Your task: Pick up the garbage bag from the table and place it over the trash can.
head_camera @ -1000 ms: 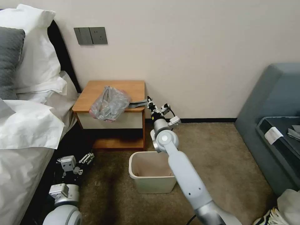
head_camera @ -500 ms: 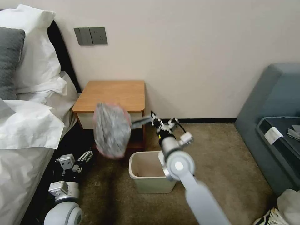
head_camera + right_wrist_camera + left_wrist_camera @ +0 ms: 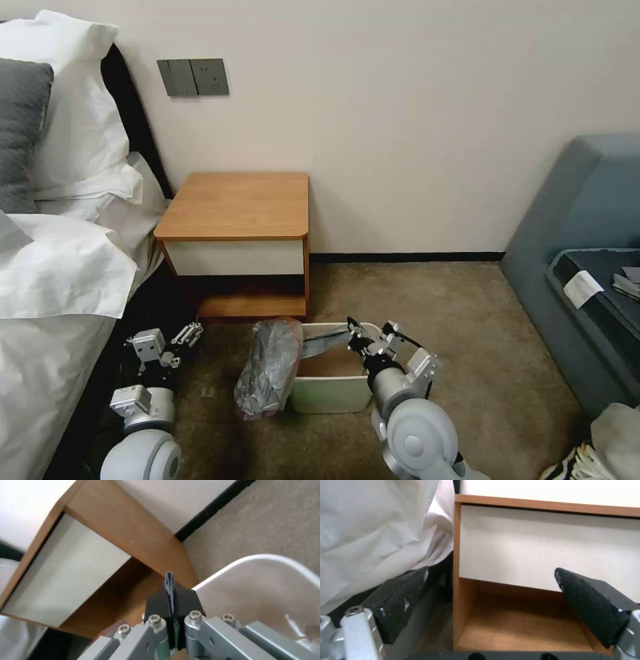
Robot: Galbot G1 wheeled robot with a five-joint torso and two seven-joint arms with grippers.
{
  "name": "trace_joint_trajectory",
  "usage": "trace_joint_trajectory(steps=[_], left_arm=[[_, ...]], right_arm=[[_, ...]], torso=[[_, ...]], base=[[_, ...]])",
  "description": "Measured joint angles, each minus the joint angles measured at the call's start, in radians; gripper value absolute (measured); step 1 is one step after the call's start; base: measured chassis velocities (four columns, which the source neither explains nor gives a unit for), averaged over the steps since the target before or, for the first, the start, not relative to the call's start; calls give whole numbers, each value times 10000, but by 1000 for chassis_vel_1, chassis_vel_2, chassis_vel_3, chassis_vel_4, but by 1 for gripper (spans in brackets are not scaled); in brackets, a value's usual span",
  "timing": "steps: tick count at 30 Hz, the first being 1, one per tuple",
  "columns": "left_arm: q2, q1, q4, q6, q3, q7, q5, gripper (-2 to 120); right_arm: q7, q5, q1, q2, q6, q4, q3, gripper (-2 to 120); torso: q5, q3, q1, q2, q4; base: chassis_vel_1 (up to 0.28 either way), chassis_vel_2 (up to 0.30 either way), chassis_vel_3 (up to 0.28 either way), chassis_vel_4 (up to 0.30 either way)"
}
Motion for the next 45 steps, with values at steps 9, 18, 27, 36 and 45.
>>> trace_joint_trajectory(steps=[9,18,27,36,45], left_arm=[[154,115,-176,185,222,246,78,98],[352,111,-405,449,721,419,181,98],[726,373,-1591,2032,853,1581,-1365,99],[768,311,-2776,4987,725,2901,-1568,100],[485,-56,-2484,6891,1234,1935,1676,101]], right_arm=[[170,-1874,19,-159,15,-469,-112,10],[899,-3654,11,-285,-650,-517,-424,58],[458,-4867,-78,-459,180,-527,-82,88],[178,-5053,-474,-258,796,-254,319,100],[126,-5192,-743,-13,1251,-76,472,100]], torso=[[0,0,0,0,0],[-1,1,0,-2,0],[-2,1,0,-2,0],[-1,0,0,-2,-1],[-1,1,0,-2,-1]], base=[[0,0,0,0],[0,0,0,0],[0,0,0,0],[0,0,0,0],[0,0,0,0]])
